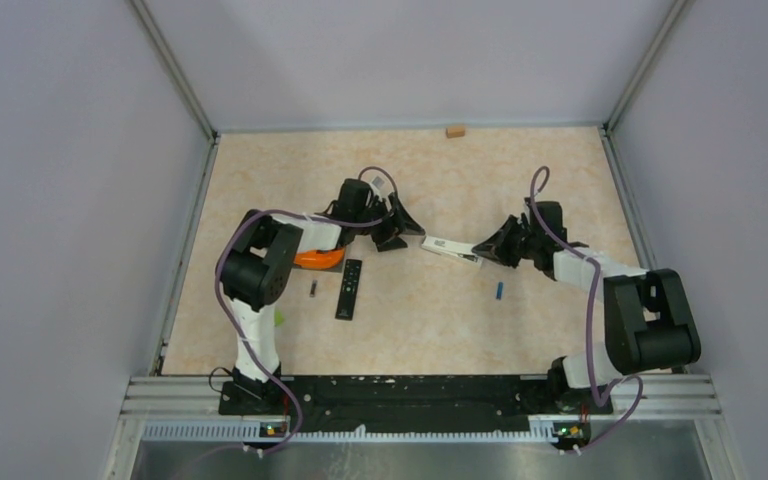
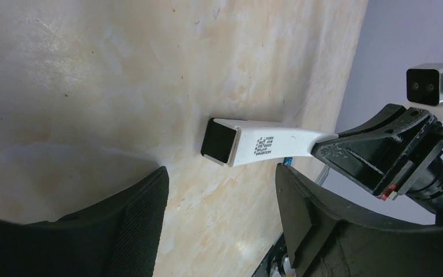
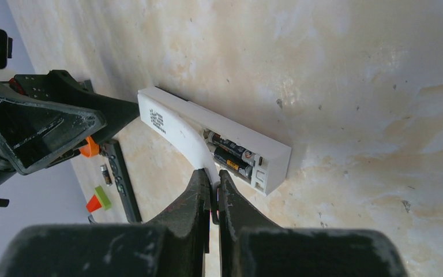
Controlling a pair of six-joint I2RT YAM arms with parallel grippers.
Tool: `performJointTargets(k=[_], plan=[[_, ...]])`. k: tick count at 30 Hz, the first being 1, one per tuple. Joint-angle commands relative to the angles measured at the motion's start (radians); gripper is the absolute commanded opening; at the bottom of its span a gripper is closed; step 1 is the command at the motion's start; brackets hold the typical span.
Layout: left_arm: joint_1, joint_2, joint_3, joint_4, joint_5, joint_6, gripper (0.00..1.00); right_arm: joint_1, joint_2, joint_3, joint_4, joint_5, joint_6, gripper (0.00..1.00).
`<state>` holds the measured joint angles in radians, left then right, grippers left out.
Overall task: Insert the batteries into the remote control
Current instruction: Load the battery cover into the remote control.
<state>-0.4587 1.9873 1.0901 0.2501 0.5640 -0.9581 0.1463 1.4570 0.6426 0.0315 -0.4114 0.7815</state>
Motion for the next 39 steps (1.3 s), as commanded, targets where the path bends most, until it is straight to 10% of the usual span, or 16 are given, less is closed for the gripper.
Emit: performJointTargets(k=[1,39], plan=[[-0.003,0.006,0.043,-0.012,0.004,0.076,0.72,-0.007,0.010,-0.043,-0.049,0.082,-0.014,0.00],[-0.083,0.121,0.123,-0.110,-0.033,0.114,0.54,0.036,-0.112,-0.173,-0.073,0.261,0.196,0.00]])
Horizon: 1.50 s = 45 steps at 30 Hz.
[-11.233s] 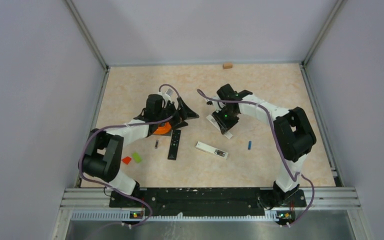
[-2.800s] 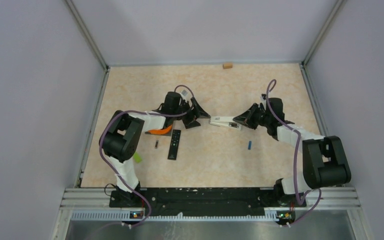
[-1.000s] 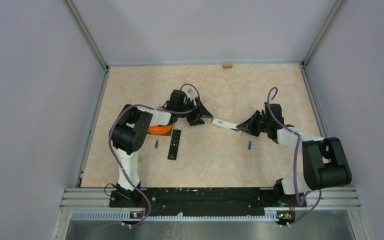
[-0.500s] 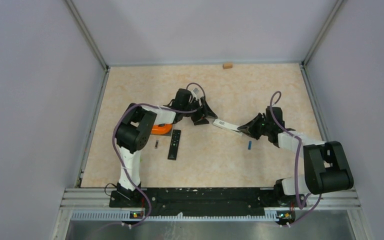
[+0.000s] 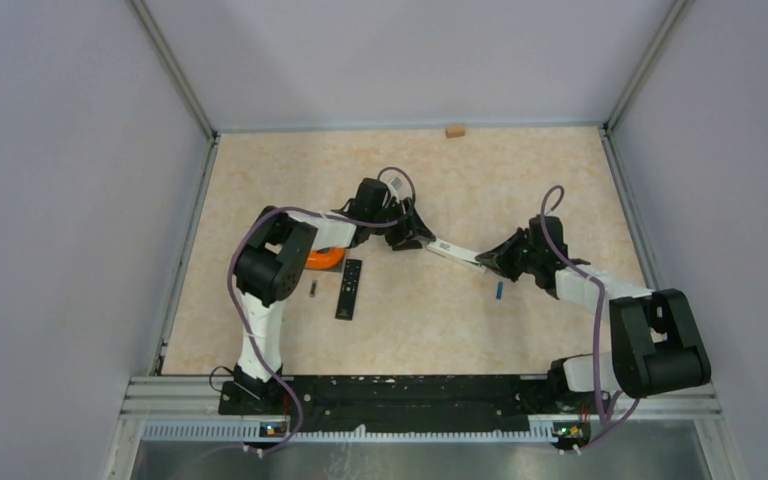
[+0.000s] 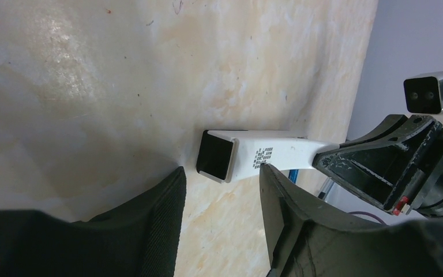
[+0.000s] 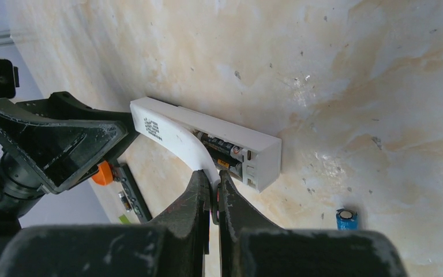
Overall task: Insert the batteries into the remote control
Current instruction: Load the battery cover into the remote control.
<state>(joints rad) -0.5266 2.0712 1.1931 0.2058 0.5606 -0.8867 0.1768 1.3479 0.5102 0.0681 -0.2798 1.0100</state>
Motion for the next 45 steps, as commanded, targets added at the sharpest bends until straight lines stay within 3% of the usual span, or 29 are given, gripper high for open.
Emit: performJointTargets(k=[1,13,16,21,27,38,45], plan=[[-0.016,0.043,0.024,-0.074,-0.028,0.046,0.53,0.005,-0.004,-0.042,-0.108,0.128,-0.033,0.00],[-0.035,0.091,0.061,-0.127,-0.045,0.086,0.44,0.005,0.010,-0.051,-0.095,0.105,-0.047,0.00],[-0.042,0.095,0.072,-0.170,-0.078,0.123,0.38,0.004,0.007,-0.051,-0.098,0.103,-0.048,0.00],[-0.052,0.104,0.102,-0.296,-0.098,0.161,0.39,0.006,0.001,-0.032,-0.125,0.094,-0.073,0.00],[-0.063,0.127,0.125,-0.408,-0.170,0.209,0.39,0.005,-0.027,0.000,-0.187,0.104,-0.099,0.22],[-0.063,0.142,0.127,-0.431,-0.201,0.210,0.38,-0.004,-0.100,0.078,-0.304,0.108,-0.136,0.39],[-0.063,0.142,0.126,-0.424,-0.197,0.210,0.38,-0.006,-0.052,0.044,-0.224,0.073,-0.152,0.44]])
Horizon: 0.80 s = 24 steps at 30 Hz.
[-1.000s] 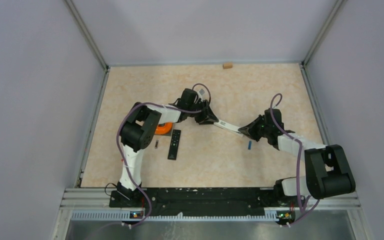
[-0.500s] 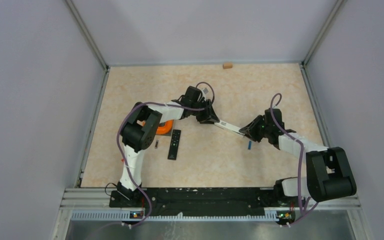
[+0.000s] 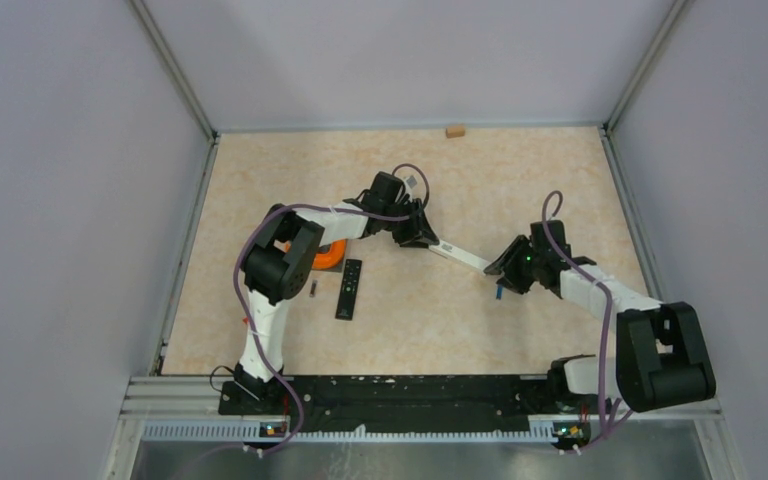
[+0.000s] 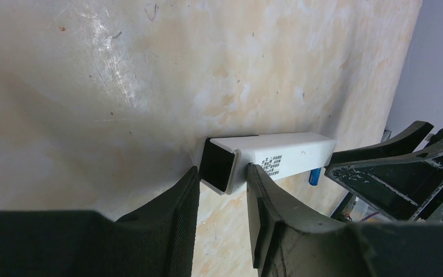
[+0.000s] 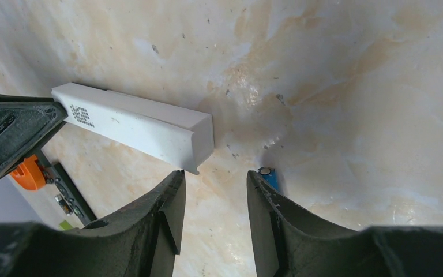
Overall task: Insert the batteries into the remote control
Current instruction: Load the battery cover into the remote control.
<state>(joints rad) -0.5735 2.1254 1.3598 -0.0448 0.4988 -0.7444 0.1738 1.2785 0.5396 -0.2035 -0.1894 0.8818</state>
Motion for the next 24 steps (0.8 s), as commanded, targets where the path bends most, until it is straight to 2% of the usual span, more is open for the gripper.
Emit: performJointTargets(k=[1,8,12,19,24], plan=[[-0.016,0.089,-0.041,-0.173,-0.134,0.068,0.38,-0.003,0.024,0.012,0.066,-0.030,-0.025,0.45],[-0.017,0.089,-0.046,-0.165,-0.130,0.066,0.36,-0.002,0.013,0.020,0.131,-0.046,-0.028,0.52],[-0.016,0.090,-0.045,-0.158,-0.120,0.058,0.32,-0.003,0.060,0.037,0.133,-0.035,-0.030,0.52],[-0.017,0.095,-0.048,-0.147,-0.101,0.055,0.28,-0.002,0.117,0.026,0.121,-0.001,-0.030,0.24],[-0.016,0.100,-0.056,-0.127,-0.079,0.045,0.25,0.000,0.139,0.009,0.134,0.017,-0.033,0.19]])
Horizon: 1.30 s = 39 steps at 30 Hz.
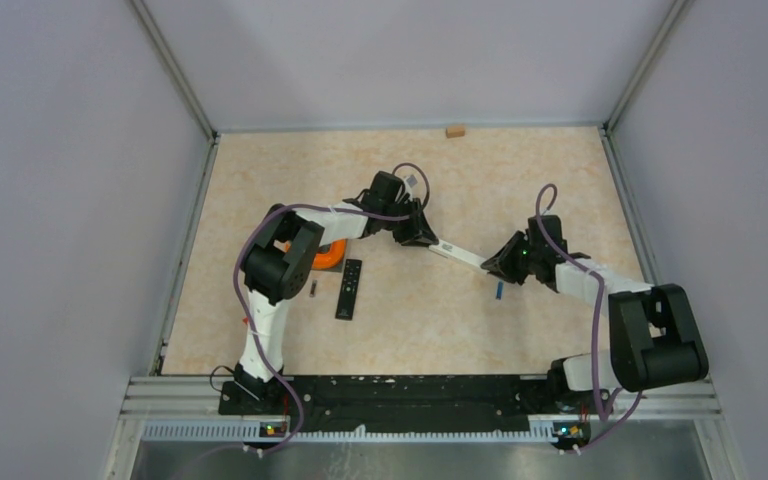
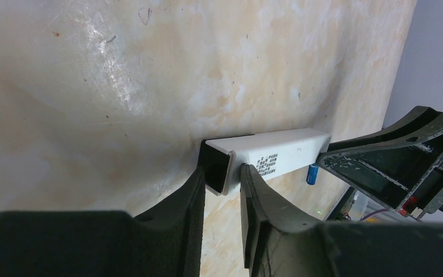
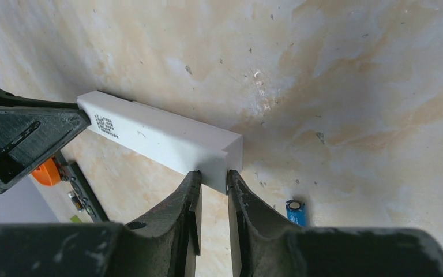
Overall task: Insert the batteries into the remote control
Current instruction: Load the battery cover into the remote control.
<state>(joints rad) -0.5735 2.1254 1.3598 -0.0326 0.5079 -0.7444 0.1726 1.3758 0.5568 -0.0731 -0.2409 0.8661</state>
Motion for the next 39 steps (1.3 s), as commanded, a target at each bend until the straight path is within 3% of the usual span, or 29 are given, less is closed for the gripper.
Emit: performJointTargets(k=[1,11,16,19,22,24,27,31,39], plan=[[-0.016,0.098,-0.061,-0.133,-0.083,0.042,0.25,0.002,0.046,-0.011,0.005,0.072,-0.019,0.18],[-0.015,0.089,-0.111,-0.057,-0.034,0.004,0.19,0.038,0.103,-0.018,0.037,0.119,-0.023,0.19],[-0.011,0.073,-0.127,-0.065,-0.093,0.011,0.17,0.037,0.028,0.022,-0.069,0.297,-0.057,0.23],[-0.009,0.071,-0.123,-0.066,-0.097,0.010,0.17,0.038,0.017,0.049,-0.110,0.334,-0.093,0.29],[-0.009,0.070,-0.122,-0.063,-0.094,0.008,0.17,0.037,0.009,0.050,-0.123,0.347,-0.113,0.46],[-0.008,0.071,-0.121,-0.058,-0.091,0.004,0.17,0.037,-0.005,0.046,-0.120,0.355,-0.119,0.48],[-0.008,0.075,-0.120,-0.052,-0.083,-0.001,0.17,0.037,-0.013,0.056,-0.123,0.360,-0.140,0.45],[-0.008,0.079,-0.114,-0.051,-0.077,-0.004,0.17,0.037,0.010,0.086,-0.130,0.354,-0.173,0.35],[-0.009,0.081,-0.106,-0.053,-0.070,-0.007,0.17,0.059,0.066,0.144,-0.123,0.341,-0.258,0.27]])
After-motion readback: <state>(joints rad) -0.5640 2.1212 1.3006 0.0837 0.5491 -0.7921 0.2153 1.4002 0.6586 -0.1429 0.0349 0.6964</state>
